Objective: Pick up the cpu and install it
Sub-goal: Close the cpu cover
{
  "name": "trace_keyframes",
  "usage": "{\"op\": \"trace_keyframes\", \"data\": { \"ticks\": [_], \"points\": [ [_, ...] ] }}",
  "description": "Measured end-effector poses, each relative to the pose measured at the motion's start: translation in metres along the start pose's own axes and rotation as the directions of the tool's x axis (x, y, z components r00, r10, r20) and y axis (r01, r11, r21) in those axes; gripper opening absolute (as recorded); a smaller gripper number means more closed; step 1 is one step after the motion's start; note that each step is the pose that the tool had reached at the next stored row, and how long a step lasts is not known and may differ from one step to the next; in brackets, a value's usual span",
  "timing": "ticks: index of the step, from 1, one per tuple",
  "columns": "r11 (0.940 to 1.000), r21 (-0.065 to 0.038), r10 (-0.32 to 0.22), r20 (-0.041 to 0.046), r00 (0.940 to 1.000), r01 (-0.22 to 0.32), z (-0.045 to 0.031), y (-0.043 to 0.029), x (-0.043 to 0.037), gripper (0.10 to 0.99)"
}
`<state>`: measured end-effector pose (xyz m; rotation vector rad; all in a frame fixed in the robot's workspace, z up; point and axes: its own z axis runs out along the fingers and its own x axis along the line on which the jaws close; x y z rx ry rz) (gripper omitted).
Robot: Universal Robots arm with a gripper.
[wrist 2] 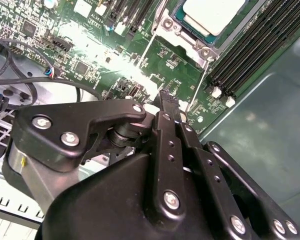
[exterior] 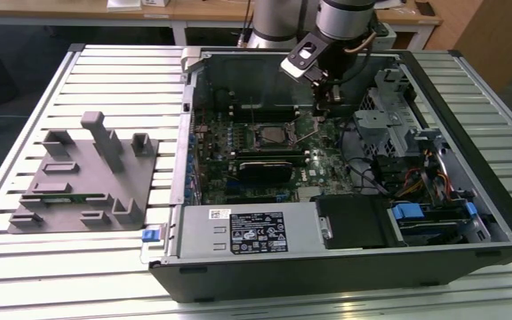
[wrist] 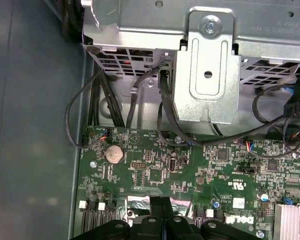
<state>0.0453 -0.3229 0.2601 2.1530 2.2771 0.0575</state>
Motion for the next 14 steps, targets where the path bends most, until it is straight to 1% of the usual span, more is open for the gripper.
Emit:
{"op": "trace_keyframes", "data": {
  "ticks": [7, 11, 14],
  "points": [
    [1.0000, 0.002, 0.000, -0.0001, 1.0000, 0.000, 0.0016, 0.0062, 0.0017, 0.106],
    [1.0000, 0.005, 0.000, -0.0003, 1.0000, 0.000, 0.0039, 0.0129, 0.0021, 0.106],
    [1.0000, 0.008, 0.000, -0.0005, 1.0000, 0.000, 0.0062, 0.0165, 0.0021, 0.106]
  ]
}}
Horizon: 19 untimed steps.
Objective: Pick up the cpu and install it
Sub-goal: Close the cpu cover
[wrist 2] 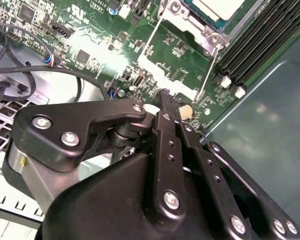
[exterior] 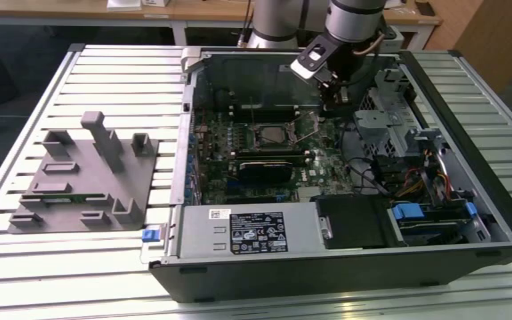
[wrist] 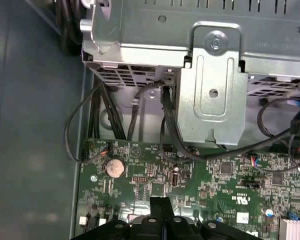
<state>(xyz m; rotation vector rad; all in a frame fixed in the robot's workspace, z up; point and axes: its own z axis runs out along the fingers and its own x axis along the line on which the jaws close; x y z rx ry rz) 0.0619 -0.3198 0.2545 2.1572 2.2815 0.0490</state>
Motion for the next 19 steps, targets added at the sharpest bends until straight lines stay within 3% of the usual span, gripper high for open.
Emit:
{"op": "trace_keyframes", "data": {
  "ticks": [9, 19],
  "points": [
    [1.0000, 0.008, 0.000, -0.0004, 1.0000, 0.000, 0.0068, 0.0069, 0.0008, 0.106],
    [0.9999, 0.013, 0.000, -0.0004, 1.0000, 0.000, 0.0144, 0.0068, 0.0011, 0.106]
  ]
}}
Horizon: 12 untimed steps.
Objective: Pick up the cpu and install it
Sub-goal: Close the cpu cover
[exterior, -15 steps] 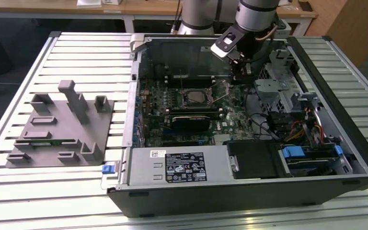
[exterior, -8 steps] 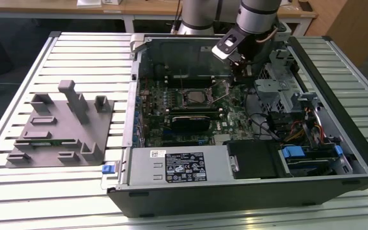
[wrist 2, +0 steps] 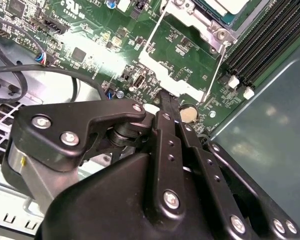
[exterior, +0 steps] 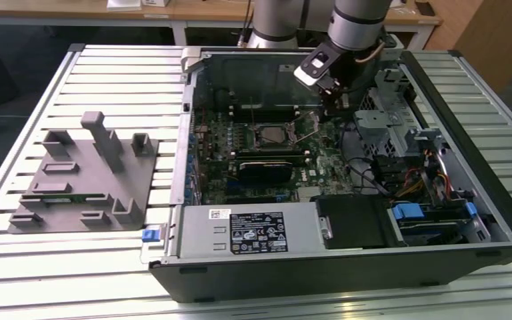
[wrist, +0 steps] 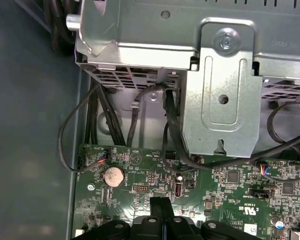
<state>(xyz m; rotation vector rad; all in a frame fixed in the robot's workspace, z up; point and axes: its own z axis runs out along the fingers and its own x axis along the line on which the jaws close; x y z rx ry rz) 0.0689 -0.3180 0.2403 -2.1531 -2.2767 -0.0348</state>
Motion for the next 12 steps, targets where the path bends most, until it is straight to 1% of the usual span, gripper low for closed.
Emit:
{"op": "trace_keyframes", "data": {
  "ticks": [7, 12],
  "points": [
    [1.0000, 0.001, 0.000, -0.0003, 1.0000, 0.000, -0.0011, -0.0042, 0.0003, 0.106],
    [1.0000, 0.002, 0.000, -0.0006, 1.0000, 0.000, -0.0028, -0.0093, 0.0008, 0.106]
  ]
}}
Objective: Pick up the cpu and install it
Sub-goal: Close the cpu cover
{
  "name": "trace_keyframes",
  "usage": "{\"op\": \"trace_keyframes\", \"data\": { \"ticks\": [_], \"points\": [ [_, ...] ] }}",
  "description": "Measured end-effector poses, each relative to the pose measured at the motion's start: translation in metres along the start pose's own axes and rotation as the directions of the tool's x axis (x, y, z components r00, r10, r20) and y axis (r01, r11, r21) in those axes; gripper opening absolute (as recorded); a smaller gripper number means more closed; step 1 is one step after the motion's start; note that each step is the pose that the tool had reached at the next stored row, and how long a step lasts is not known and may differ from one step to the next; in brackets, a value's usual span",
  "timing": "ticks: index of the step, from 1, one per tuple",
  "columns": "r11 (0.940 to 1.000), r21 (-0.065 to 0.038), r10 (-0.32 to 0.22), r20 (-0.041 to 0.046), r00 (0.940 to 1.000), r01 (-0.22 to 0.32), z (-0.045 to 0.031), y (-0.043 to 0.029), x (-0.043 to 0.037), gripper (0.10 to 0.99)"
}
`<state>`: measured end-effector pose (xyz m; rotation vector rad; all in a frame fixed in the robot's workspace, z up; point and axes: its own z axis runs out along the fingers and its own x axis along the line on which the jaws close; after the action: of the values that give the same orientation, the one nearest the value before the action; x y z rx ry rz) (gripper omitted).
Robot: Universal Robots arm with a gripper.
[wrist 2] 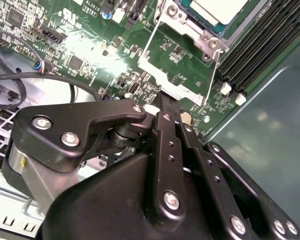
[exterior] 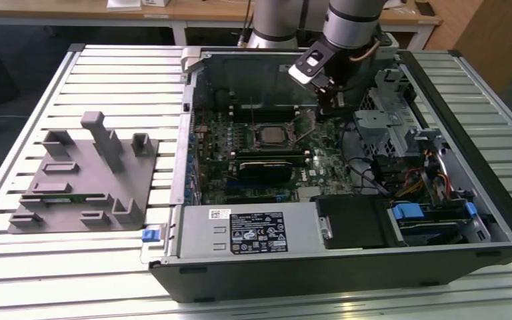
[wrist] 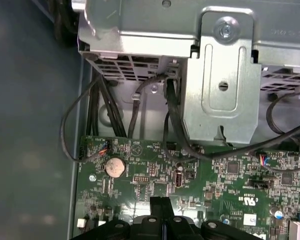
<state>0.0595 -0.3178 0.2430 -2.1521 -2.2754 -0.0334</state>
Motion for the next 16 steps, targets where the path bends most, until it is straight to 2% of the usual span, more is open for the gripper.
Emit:
{"op": "trace_keyframes", "data": {
  "ticks": [7, 16],
  "points": [
    [1.0000, 0.000, 0.000, 0.0002, 1.0000, 0.000, -0.0002, -0.0113, 0.0011, 0.106],
    [1.0000, 0.000, 0.000, 0.0002, 1.0000, 0.000, -0.0003, -0.0360, 0.0031, 0.106]
  ]
}}
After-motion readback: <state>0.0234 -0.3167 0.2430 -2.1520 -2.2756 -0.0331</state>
